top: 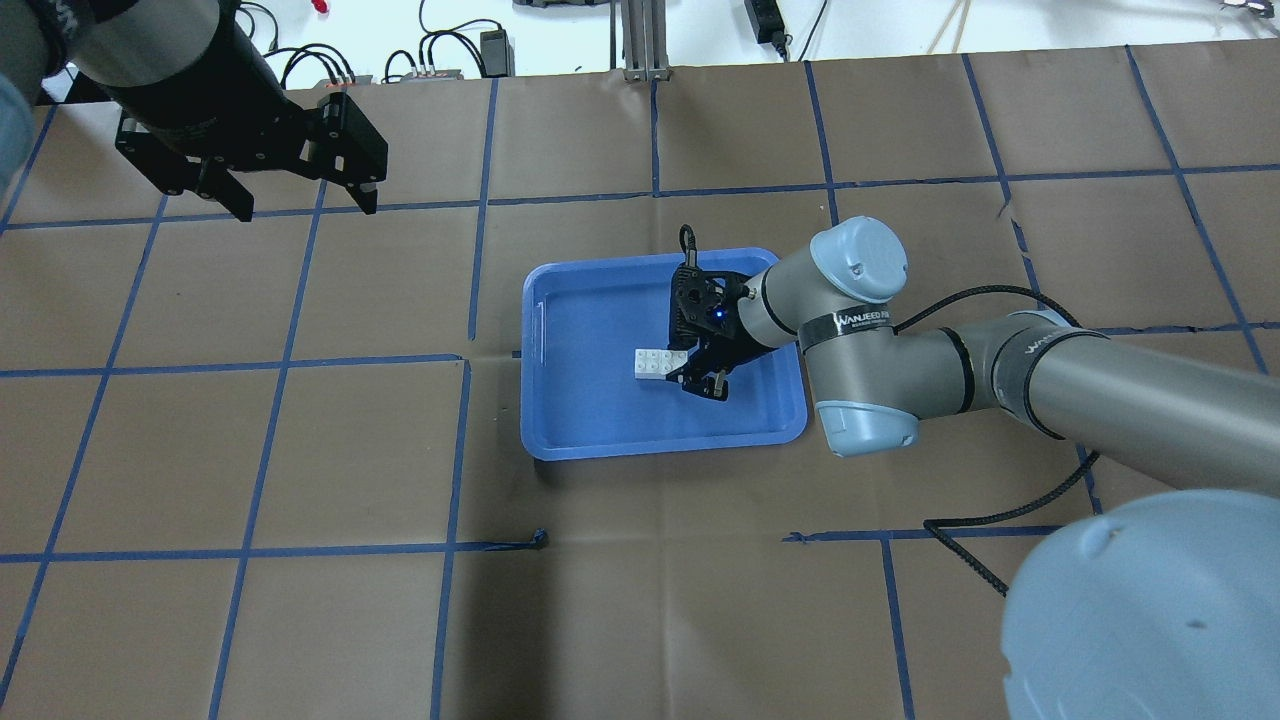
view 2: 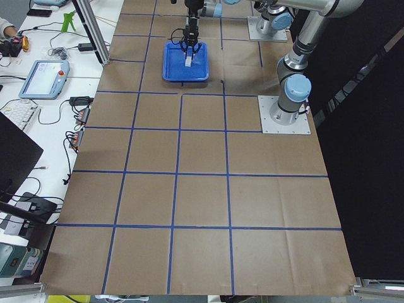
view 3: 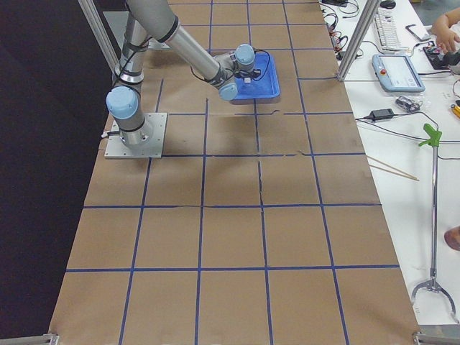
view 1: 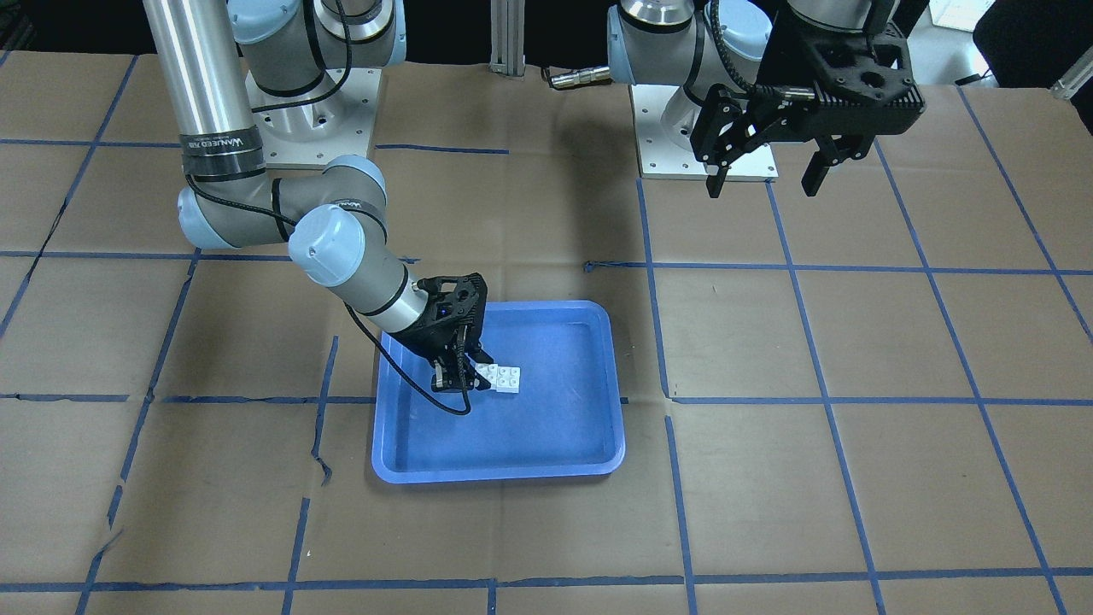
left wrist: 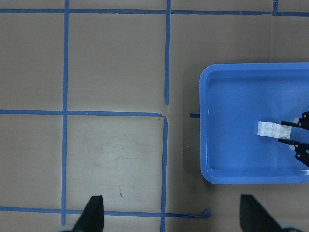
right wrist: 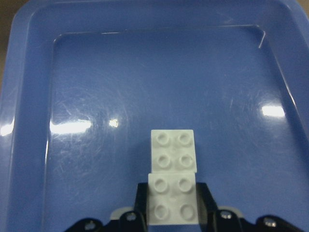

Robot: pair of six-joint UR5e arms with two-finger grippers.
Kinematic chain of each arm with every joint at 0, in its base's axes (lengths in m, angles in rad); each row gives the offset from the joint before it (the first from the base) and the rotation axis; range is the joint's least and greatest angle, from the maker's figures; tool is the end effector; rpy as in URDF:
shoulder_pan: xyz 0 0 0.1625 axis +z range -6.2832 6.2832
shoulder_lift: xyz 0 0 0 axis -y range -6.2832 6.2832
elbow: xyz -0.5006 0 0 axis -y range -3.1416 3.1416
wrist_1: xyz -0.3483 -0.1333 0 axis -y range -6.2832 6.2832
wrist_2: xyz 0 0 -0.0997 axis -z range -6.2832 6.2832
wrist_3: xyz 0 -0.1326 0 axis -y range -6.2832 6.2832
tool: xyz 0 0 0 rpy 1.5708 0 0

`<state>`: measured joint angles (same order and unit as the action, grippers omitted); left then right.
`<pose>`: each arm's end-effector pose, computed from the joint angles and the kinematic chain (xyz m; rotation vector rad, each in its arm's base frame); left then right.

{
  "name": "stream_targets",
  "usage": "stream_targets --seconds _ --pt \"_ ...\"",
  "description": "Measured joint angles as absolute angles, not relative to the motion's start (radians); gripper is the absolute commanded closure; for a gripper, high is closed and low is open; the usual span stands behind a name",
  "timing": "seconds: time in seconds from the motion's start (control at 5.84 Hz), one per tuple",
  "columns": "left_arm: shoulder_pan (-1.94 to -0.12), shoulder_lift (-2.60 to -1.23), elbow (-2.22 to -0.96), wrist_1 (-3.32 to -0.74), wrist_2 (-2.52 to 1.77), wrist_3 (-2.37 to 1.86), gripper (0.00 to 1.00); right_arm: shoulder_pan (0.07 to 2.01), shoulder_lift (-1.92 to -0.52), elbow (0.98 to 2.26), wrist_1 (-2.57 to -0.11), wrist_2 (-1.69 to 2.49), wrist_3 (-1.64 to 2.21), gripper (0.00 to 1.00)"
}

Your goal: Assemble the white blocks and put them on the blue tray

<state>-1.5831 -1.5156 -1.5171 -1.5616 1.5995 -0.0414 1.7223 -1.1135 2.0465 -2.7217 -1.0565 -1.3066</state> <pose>-0.1348 -0.4316 0.5803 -0.0479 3.1103 -0.1850 0.2794 -0.5144 0.2407 -1.8946 2.0021 -0.6481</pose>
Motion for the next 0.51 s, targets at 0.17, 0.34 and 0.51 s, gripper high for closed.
stream_targets --seconds 0.17,0.34,0.51 --pt "-1.583 -1.516 -1.517 -1.562 1.599 -0.041 0.01 1.723 -1.112 2.046 -2.722 -1.056 -1.306 0.73" --pt "-1.583 -1.516 -1.517 -1.562 1.6 -0.041 0.01 1.723 -1.111 2.046 -2.726 -1.055 -1.306 0.73" --pt "-1.583 -1.516 -1.517 -1.562 1.6 -0.041 0.01 1.723 -1.111 2.046 -2.731 -1.055 -1.303 0.73"
